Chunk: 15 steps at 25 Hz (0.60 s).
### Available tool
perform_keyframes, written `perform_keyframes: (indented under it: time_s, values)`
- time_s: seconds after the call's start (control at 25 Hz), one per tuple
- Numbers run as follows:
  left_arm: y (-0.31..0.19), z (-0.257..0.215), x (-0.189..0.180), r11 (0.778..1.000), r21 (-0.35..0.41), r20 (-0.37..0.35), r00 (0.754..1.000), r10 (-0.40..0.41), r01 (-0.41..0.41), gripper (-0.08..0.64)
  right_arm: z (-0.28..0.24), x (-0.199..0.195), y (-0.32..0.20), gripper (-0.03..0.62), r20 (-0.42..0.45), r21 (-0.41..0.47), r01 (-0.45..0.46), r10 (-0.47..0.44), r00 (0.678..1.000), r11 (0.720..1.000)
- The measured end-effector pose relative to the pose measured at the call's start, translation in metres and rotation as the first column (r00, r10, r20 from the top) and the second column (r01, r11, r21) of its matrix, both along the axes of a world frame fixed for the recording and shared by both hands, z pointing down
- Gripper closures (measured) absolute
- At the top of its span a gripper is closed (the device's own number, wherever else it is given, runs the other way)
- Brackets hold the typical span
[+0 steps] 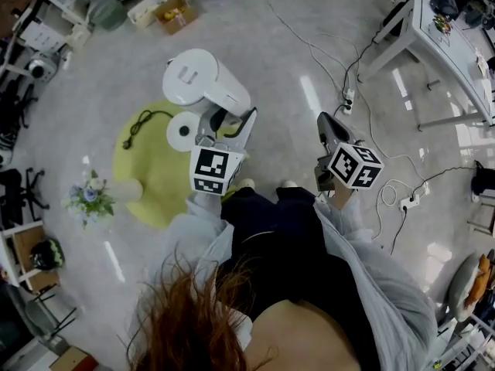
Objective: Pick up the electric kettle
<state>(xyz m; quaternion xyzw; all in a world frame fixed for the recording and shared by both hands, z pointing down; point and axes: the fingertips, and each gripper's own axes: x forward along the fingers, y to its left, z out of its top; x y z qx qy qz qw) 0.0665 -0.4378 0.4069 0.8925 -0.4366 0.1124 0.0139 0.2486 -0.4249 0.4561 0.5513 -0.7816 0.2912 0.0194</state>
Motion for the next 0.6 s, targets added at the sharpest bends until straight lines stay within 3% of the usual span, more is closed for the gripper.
perform_keyframes:
  time_s: [0.28, 0.6]
  values:
    - [0.006, 0.005, 0.034, 0.994, -0.038, -0.036, 0.994, 0.102, -0.103, 0.345, 0.001, 0.030, 0.011, 0.591, -0.010, -0.003, -0.074, 0.074, 0.997, 0.997]
    - [0.020, 0.020, 0.062, 0.979, -0.074, -0.028, 0.981, 0.191, -0.192, 0.344, -0.002, 0.062, 0.024, 0.591, -0.033, 0.024, -0.172, 0.173, 0.984, 0.985]
